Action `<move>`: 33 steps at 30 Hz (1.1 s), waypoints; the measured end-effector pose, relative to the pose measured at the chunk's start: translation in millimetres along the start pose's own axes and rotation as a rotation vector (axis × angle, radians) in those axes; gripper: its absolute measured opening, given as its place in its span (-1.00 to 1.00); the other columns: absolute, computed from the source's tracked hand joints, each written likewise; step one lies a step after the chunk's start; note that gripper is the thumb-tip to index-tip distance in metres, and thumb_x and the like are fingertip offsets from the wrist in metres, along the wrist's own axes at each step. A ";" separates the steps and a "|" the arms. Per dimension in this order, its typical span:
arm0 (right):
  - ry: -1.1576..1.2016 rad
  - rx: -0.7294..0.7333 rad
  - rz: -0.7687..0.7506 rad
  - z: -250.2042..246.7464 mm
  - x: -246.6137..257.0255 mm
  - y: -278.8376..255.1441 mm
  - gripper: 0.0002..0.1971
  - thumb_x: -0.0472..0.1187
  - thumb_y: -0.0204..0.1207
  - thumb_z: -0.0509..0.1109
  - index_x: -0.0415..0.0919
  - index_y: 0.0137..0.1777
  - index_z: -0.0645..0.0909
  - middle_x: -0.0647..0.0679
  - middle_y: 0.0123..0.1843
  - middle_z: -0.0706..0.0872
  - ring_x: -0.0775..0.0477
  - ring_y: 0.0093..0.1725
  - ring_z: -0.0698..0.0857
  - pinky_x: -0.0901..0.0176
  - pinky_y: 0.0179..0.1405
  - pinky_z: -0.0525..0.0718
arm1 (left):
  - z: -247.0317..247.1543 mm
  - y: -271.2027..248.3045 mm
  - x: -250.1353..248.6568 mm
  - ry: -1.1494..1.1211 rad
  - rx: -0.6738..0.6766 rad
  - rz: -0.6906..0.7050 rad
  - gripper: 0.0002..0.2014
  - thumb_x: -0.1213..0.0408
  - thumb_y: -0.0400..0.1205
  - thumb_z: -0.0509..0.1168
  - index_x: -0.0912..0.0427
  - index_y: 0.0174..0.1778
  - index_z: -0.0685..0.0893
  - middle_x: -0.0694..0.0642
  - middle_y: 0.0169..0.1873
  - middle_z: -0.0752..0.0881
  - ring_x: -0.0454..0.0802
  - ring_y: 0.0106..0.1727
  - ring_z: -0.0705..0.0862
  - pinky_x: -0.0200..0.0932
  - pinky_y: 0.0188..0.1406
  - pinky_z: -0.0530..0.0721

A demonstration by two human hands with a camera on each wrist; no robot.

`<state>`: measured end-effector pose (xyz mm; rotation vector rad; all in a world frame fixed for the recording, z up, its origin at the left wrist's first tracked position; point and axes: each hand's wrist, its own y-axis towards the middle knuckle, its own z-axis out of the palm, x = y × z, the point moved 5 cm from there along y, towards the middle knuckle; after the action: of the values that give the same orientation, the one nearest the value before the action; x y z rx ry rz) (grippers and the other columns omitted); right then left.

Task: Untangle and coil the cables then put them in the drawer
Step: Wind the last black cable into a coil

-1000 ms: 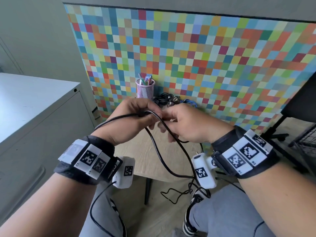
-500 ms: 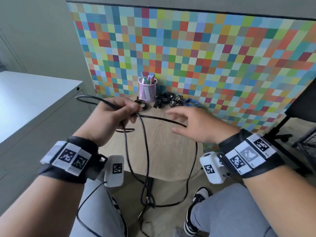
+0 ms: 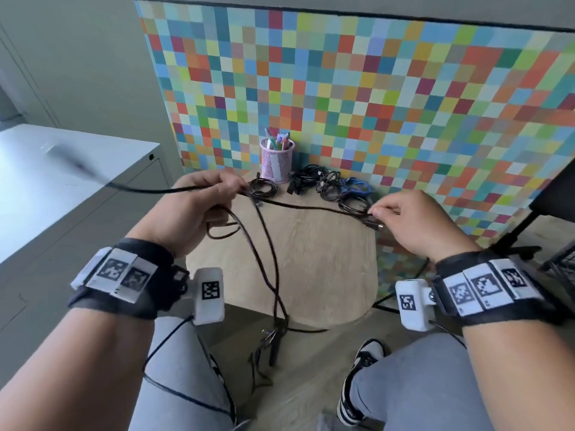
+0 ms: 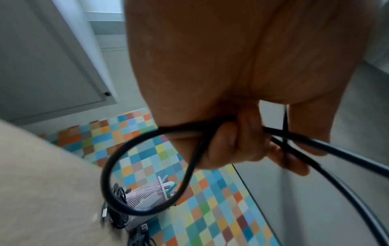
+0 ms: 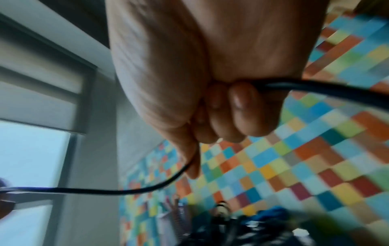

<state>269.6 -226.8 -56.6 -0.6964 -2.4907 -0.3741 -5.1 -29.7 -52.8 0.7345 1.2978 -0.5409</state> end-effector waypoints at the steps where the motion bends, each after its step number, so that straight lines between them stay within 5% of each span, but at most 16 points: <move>1: -0.050 0.032 0.044 3.4 -10.1 -0.3 -0.81 -0.13 0.76 0.38 0.07 -0.02 0.82 0.14 0.00 0.83 -0.01 0.16 0.77 0.17 0.03 0.57 | -1.4 0.1 1.3 -0.031 0.003 -0.004 -0.81 0.21 0.54 0.57 0.21 -0.17 0.73 0.05 -0.40 0.52 0.04 -0.38 0.16 -0.07 -0.38 0.07; 3: -0.133 0.099 0.094 10.3 -16.5 -2.6 -0.85 -0.11 0.75 0.37 0.12 0.04 0.76 0.14 0.07 0.81 -0.03 0.16 0.75 0.14 -0.01 0.59 | 0.8 0.1 2.3 0.006 -0.018 -0.016 -0.72 0.12 0.55 0.57 0.26 -0.16 0.71 0.12 -0.38 0.41 0.04 -0.38 0.15 -0.16 -0.45 0.11; 6: -0.069 0.101 -0.020 20.8 9.5 -4.1 -0.67 -0.09 0.73 0.40 0.13 0.47 0.64 0.12 0.45 0.70 0.06 0.43 0.64 0.10 0.42 0.56 | 17.8 2.3 4.6 0.189 -0.027 -0.045 -0.68 0.21 0.67 0.44 0.48 -0.01 0.67 -0.02 -0.47 0.39 -0.11 -0.46 0.25 -0.23 -0.48 0.23; 8: 0.135 0.127 -0.175 32.0 49.7 -8.3 -0.57 -0.12 0.74 0.39 0.10 0.60 0.55 0.13 0.51 0.66 0.16 0.50 0.59 0.04 0.60 0.50 | 39.9 3.0 5.0 0.287 0.037 -0.063 -0.78 0.29 0.74 0.38 0.44 0.00 0.73 -0.10 -0.50 0.43 -0.14 -0.48 0.29 -0.27 -0.49 0.25; 12: 0.285 0.219 -0.315 55.5 102.6 -15.4 -0.78 -0.01 0.77 0.31 0.12 0.31 0.72 0.29 -0.11 0.80 0.06 -0.05 0.77 -0.29 0.13 0.76 | 65.4 5.7 3.2 0.284 0.081 -0.065 -0.81 0.33 0.71 0.42 0.42 -0.07 0.78 0.00 -0.46 0.54 -0.16 -0.51 0.32 -0.30 -0.54 0.27; 18: 0.311 0.144 -0.201 40.3 72.7 -12.0 -0.71 0.14 0.75 0.31 0.10 0.08 0.86 -0.23 0.03 0.88 -0.27 0.22 0.80 -0.23 0.37 0.67 | 32.9 3.0 -2.2 0.121 -0.035 -0.015 -0.94 0.27 0.49 0.54 0.11 -0.29 0.83 -0.06 -0.53 0.53 -0.14 -0.50 0.33 -0.26 -0.52 0.24; 21: 0.241 0.102 -0.084 28.0 37.1 -10.7 -0.72 0.12 0.75 0.32 0.13 0.01 0.86 -0.47 0.03 0.81 -0.48 0.12 0.78 -0.25 0.16 0.77 | 11.3 2.4 -5.8 0.059 -0.127 -0.001 -0.96 0.34 0.48 0.51 0.18 -0.26 0.78 -0.06 -0.51 0.58 -0.12 -0.49 0.31 -0.28 -0.55 0.22; 23: 0.106 0.101 0.000 22.8 14.9 -10.3 -0.73 0.03 0.76 0.34 0.02 0.04 0.88 -0.20 -0.27 0.81 -0.14 -0.30 0.75 0.09 -0.24 0.67 | 3.8 2.1 -7.4 -0.005 -0.196 0.013 -0.91 0.37 0.51 0.52 0.13 -0.29 0.81 -0.02 -0.50 0.62 -0.03 -0.44 0.30 -0.17 -0.46 0.24; 24: 0.041 0.099 0.041 20.7 4.9 -10.2 -0.74 0.00 0.77 0.35 -0.01 0.06 0.88 -0.08 -0.28 0.79 -0.05 -0.31 0.70 0.13 -0.24 0.63 | 1.5 2.6 -8.9 -0.030 -0.234 0.029 -0.90 0.34 0.52 0.54 0.11 -0.30 0.81 -0.01 -0.49 0.64 -0.01 -0.41 0.30 -0.11 -0.40 0.25; 27: -0.074 0.091 0.112 16.5 -15.3 -10.9 -0.78 -0.05 0.78 0.34 0.08 0.08 0.85 0.04 0.10 0.85 -0.07 0.08 0.75 -0.03 0.16 0.71 | 6.4 2.3 -19.7 0.007 -0.274 0.095 -0.91 0.19 0.50 0.55 0.10 -0.25 0.81 -0.01 -0.43 0.69 -0.01 -0.41 0.36 -0.09 -0.41 0.28; 31: -0.086 0.097 0.083 15.4 -0.3 -15.7 -0.77 -0.14 0.79 0.32 0.12 0.10 0.82 0.12 0.14 0.83 0.05 0.11 0.72 0.11 0.06 0.58 | 39.5 3.9 -31.6 0.203 -0.164 0.147 -0.93 0.34 0.65 0.48 0.20 -0.13 0.83 -0.01 -0.40 0.74 -0.19 -0.50 0.46 -0.32 -0.51 0.40; 33: -0.061 0.095 0.029 15.4 18.1 -18.7 -0.78 -0.07 0.79 0.32 0.12 0.19 0.81 0.21 0.23 0.79 0.12 0.19 0.69 0.14 0.14 0.56 | 58.8 5.9 -37.4 0.329 -0.117 0.175 -0.94 0.36 0.67 0.48 0.23 -0.11 0.84 -0.01 -0.35 0.81 -0.22 -0.42 0.62 -0.35 -0.41 0.57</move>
<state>239.8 -229.0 -61.6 -0.7149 -2.5345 -0.2255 30.4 -71.3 -9.1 0.8534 1.5366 -0.2044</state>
